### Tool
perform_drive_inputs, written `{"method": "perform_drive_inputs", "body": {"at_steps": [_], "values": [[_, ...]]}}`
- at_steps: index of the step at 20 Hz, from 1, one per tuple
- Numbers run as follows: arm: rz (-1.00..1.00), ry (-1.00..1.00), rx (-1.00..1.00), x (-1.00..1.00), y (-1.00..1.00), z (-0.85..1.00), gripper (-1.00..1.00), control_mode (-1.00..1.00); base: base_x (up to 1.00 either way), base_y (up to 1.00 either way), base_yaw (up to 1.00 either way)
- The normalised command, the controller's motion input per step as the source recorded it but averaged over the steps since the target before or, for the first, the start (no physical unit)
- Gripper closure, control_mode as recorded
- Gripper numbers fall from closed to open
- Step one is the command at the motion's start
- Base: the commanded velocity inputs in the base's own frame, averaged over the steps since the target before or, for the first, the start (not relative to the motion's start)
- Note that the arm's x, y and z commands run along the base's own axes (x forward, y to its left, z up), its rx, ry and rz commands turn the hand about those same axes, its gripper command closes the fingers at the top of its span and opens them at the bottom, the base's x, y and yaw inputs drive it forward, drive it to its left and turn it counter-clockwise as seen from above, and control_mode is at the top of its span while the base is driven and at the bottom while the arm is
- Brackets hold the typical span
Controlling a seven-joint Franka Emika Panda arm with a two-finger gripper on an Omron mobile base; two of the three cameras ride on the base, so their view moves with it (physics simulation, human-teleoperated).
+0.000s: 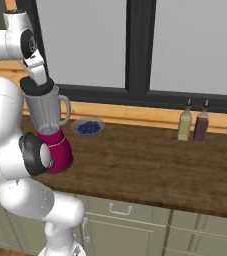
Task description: Close the lid blender by securely placing the lid on top.
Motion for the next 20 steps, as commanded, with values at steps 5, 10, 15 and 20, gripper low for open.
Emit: {"method": "perform_drive_inputs", "body": {"at_steps": [5,10,15,20], "values": [[0.0,0.02,-0.03,0.0,0.0,0.0,1.0,-1.0,0.0,0.0,0.0],[0.0,0.01,-0.01,0.0,0.0,0.0,1.0,-1.0,0.0,0.0,0.0],[0.0,0.01,0.0,0.0,0.0,0.0,1.0,-1.0,0.0,0.0,0.0],[0.0,0.02,-0.01,0.0,-0.04,0.0,1.0,-1.0,0.0,0.0,0.0]]}}
